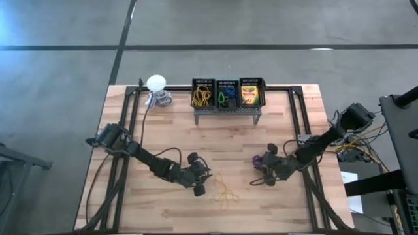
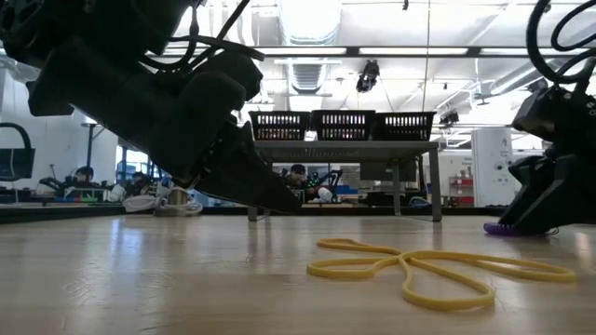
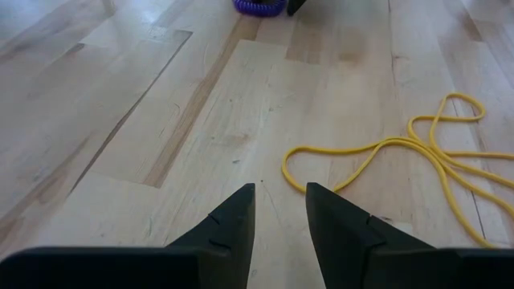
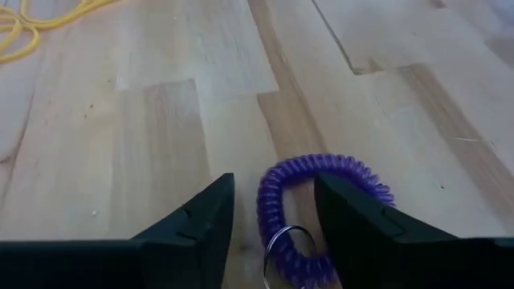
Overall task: Pick & Place Office Desk Supplies
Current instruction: Put the violet keychain into the middle black bin on the shelf
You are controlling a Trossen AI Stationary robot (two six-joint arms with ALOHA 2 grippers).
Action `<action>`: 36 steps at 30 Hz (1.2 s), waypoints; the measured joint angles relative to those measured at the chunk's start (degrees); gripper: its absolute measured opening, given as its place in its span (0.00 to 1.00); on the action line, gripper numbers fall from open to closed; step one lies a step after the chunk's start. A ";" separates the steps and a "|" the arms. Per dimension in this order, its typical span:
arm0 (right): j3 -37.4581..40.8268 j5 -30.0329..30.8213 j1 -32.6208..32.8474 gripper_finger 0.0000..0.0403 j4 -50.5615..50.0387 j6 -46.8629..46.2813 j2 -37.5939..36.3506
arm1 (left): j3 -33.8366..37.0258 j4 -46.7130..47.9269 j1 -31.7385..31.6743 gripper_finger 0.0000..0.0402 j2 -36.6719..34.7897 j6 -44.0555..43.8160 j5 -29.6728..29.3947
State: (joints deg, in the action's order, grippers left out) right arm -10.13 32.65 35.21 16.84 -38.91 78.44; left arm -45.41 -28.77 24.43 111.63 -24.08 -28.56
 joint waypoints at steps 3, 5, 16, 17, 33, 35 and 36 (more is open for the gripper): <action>0.01 -1.97 -0.04 0.36 0.01 -0.32 0.52 | 0.00 0.00 0.00 0.29 0.00 0.00 0.00; 0.04 -2.26 0.01 0.30 -0.15 -0.21 0.90 | 0.00 0.00 0.00 0.29 0.00 0.00 0.00; 0.52 -3.58 -0.06 0.06 6.92 7.04 2.80 | 0.00 0.07 0.00 0.29 0.00 0.00 0.00; 0.52 -4.42 -0.03 0.06 10.15 9.21 3.00 | 0.00 0.08 0.00 0.29 0.00 0.00 0.00; -11.27 -10.12 -2.76 0.06 39.79 48.09 3.19 | 0.00 -0.39 -0.04 0.29 0.00 0.00 -0.48; -14.86 -13.31 -5.37 0.07 38.61 51.80 3.19 | 0.00 -0.46 -0.04 0.29 0.00 0.00 -0.60; -16.76 -15.20 -6.93 0.07 37.72 53.38 3.19 | 0.00 -0.50 -0.07 0.29 0.00 0.00 -0.63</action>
State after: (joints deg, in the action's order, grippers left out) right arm -26.89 17.46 28.28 54.56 14.47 81.62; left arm -45.41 -29.28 24.35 111.63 -24.08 -29.18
